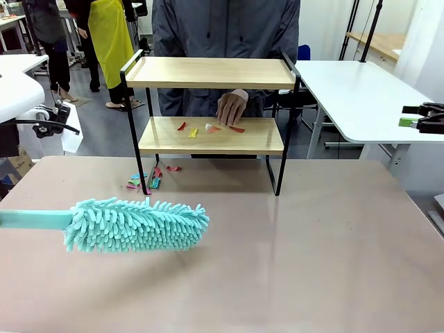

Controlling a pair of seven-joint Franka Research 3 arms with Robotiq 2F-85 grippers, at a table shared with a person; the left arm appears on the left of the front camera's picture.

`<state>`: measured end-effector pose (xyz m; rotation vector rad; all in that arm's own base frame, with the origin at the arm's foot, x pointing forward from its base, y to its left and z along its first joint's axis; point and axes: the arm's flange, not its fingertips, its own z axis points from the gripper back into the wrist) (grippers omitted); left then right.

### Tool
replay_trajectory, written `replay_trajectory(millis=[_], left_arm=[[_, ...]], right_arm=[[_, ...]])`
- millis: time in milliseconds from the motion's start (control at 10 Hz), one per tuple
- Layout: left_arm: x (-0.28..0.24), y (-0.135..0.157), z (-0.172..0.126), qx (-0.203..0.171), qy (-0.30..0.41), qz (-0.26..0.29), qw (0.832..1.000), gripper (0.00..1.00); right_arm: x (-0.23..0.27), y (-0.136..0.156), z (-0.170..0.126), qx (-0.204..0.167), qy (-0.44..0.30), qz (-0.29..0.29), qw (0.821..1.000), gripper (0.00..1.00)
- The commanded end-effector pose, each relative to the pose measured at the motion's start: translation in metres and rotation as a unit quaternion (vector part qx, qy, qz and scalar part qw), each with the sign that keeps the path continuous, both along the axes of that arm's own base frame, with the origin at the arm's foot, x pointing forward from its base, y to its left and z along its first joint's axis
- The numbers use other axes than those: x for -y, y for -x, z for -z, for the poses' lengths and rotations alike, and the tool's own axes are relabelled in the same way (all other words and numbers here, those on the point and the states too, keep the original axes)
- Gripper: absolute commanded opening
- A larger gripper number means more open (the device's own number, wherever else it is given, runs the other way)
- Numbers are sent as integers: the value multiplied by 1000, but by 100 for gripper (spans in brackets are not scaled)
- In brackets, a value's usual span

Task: Clean the shelf.
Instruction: Clean the specific section of the Shelf indicated by the human with the Duster.

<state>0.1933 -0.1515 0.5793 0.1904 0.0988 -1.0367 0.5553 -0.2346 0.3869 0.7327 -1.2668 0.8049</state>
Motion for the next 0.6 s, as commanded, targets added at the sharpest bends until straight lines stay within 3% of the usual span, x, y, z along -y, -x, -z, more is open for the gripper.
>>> replay_trajectory(millis=[0, 400, 500], left_arm=[[-5, 0, -1, 1, 3, 8, 1000, 13], [0, 0, 0, 0, 0, 0, 1000, 13], [1, 6, -8, 6, 39, -9, 999, 13]], right_arm=[[-2, 0, -2, 1, 3, 0, 1000, 100], [-2, 0, -2, 1, 3, 0, 1000, 100], [-2, 0, -2, 1, 3, 0, 1000, 100]])
